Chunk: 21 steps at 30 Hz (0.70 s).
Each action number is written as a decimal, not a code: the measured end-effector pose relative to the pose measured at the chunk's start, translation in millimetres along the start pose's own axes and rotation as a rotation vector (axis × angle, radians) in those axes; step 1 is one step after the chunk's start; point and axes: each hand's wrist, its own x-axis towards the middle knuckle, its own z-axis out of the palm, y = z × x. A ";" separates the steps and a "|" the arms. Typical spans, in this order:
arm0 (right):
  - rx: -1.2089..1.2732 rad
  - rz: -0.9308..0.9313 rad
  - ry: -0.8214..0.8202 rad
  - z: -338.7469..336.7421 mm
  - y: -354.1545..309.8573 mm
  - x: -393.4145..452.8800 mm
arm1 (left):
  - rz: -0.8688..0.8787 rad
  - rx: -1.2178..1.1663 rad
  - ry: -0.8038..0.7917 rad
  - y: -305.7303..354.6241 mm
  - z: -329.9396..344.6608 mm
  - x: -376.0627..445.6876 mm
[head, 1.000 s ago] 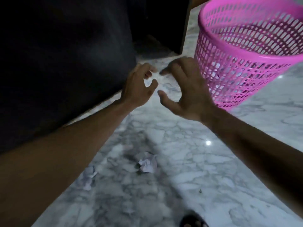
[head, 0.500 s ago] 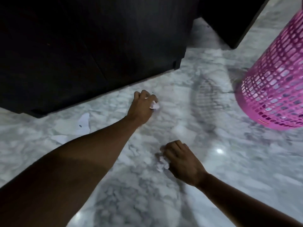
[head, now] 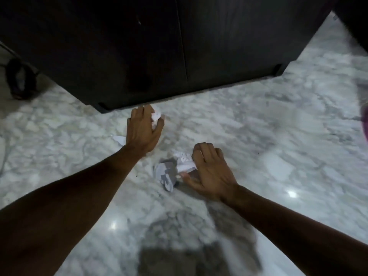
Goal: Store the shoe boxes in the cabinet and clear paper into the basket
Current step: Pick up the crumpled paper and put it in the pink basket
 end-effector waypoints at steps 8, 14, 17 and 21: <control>0.014 -0.370 -0.180 63.1 -47.2 14.2 | -0.024 -0.023 -0.023 -33.9 18.8 -31.5; -0.001 -0.496 -0.019 71.8 -42.7 11.0 | 0.022 0.141 0.052 -32.6 21.9 -33.2; -0.056 -0.524 -0.017 73.6 -41.5 10.2 | 0.031 0.089 0.142 -28.9 7.3 -28.8; -0.096 -0.520 -0.041 75.9 -37.8 9.4 | -0.123 -0.167 0.436 -28.0 -35.0 -17.0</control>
